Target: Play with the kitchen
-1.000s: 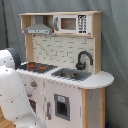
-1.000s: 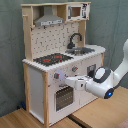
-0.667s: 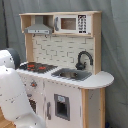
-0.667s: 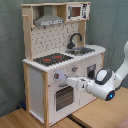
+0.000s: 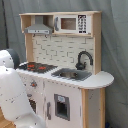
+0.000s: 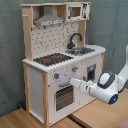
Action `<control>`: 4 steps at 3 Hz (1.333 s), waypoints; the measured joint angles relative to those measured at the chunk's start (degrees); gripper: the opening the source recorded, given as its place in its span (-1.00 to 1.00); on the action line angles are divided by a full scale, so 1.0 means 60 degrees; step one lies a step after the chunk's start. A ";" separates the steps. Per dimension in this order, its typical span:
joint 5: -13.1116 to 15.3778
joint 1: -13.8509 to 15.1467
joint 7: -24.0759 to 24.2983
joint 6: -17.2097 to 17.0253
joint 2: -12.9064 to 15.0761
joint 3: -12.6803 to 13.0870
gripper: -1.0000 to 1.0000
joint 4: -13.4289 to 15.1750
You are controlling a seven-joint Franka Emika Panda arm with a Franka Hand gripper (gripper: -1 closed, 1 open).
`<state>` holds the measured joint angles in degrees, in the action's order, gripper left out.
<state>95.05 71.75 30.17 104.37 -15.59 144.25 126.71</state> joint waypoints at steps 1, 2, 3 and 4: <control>-0.0063 -0.0003 0.0938 -0.0081 0.0001 0.0150 1.00 0.0003; -0.0290 -0.0064 0.1641 -0.0669 0.0036 0.0325 1.00 0.0083; -0.0317 -0.0290 0.1003 -0.1352 0.0321 0.0330 1.00 0.0134; -0.0315 -0.0492 0.0729 -0.2032 0.0824 0.0331 1.00 0.0626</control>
<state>93.16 68.79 34.54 92.18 -10.65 146.23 130.47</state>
